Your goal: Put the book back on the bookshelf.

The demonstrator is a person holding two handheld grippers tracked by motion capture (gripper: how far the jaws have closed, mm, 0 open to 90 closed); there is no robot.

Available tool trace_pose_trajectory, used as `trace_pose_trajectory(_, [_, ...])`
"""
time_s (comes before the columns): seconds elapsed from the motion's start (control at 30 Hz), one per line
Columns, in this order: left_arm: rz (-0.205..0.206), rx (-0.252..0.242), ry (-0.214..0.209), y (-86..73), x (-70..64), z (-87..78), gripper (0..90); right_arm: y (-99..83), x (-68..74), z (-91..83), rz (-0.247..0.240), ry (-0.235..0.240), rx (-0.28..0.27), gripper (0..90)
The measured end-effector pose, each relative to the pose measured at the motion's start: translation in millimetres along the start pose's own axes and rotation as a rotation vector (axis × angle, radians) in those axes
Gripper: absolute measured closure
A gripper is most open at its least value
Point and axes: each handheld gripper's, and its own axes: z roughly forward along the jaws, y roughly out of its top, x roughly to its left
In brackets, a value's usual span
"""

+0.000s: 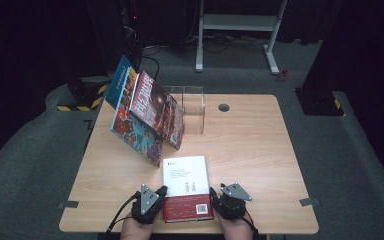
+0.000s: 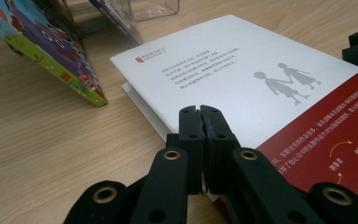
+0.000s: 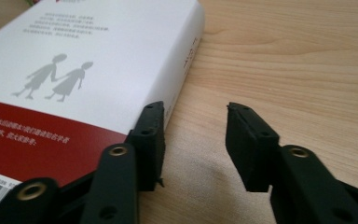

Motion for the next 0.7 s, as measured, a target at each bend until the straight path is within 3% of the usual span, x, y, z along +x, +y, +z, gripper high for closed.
trace_pose_trajectory(0.07, [-0.023,0.013,-0.003,1.9,2.7,-0.6,80.3,2.9,0.4,-4.1,0.020,0.012,-0.020,47.1])
trace_pose_trajectory(0.13, [-0.067,0.034,-0.038,3.5,6.6,-1.6,69.0,5.7,4.0,-7.8,0.025,0.054,-0.036,40.8])
trace_pose_trajectory(0.27, [-0.055,0.053,-0.081,2.6,-0.6,-6.9,53.4,6.2,16.8,-7.3,0.029,0.136,0.003,32.1])
trace_pose_trajectory(0.4, [-0.066,0.062,-0.090,0.4,-1.0,-10.6,47.6,4.7,20.6,-2.3,0.049,0.158,0.037,26.6])
trace_pose_trajectory(0.53, [-0.128,0.084,-0.115,-0.1,4.5,-10.7,43.0,4.5,20.0,1.6,0.092,0.214,0.065,23.5])
trace_pose_trajectory(0.6, [-0.163,0.093,-0.133,-1.1,7.0,-10.6,42.5,4.2,21.9,2.8,0.092,0.228,0.068,22.9])
trace_pose_trajectory(0.7, [-0.178,0.100,-0.150,-1.4,7.2,-9.8,40.0,4.5,22.7,5.6,0.103,0.235,0.072,19.9])
